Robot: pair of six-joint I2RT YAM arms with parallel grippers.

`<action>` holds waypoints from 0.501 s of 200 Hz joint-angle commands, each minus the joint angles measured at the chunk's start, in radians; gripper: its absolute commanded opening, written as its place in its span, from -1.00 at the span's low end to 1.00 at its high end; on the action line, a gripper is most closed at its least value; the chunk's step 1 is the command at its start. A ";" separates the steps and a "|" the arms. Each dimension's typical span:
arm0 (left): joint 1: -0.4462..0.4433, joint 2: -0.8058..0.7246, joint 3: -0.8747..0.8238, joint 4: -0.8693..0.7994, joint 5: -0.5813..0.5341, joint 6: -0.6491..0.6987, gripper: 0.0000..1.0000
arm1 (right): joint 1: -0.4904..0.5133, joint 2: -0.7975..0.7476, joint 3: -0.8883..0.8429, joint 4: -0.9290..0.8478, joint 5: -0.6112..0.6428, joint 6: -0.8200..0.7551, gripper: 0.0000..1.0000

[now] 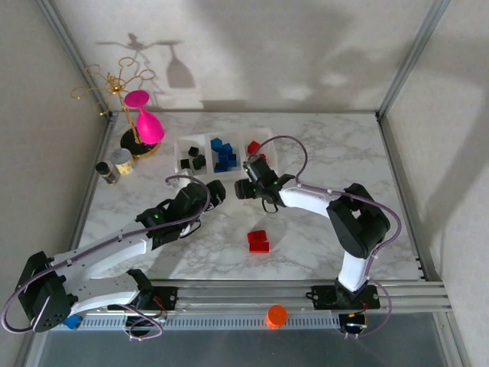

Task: Sort the legos into containers by color
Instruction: Place the lego in the container, then pick up the lego from the center of the table.

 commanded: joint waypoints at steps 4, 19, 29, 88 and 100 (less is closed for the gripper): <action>-0.018 -0.013 -0.022 0.010 -0.007 -0.038 0.99 | 0.013 0.018 -0.009 0.039 0.043 0.041 0.40; -0.023 -0.009 -0.032 0.016 -0.011 -0.049 0.99 | 0.015 0.046 0.005 0.044 0.045 0.044 0.40; -0.026 -0.006 -0.037 0.023 -0.008 -0.054 0.99 | 0.016 0.060 0.016 0.046 0.055 0.044 0.40; -0.034 0.013 -0.045 0.026 -0.018 -0.062 0.99 | 0.016 0.158 0.090 0.047 0.088 0.027 0.20; -0.034 0.014 -0.044 0.027 -0.020 -0.060 0.99 | 0.017 0.174 0.104 0.038 0.093 0.024 0.14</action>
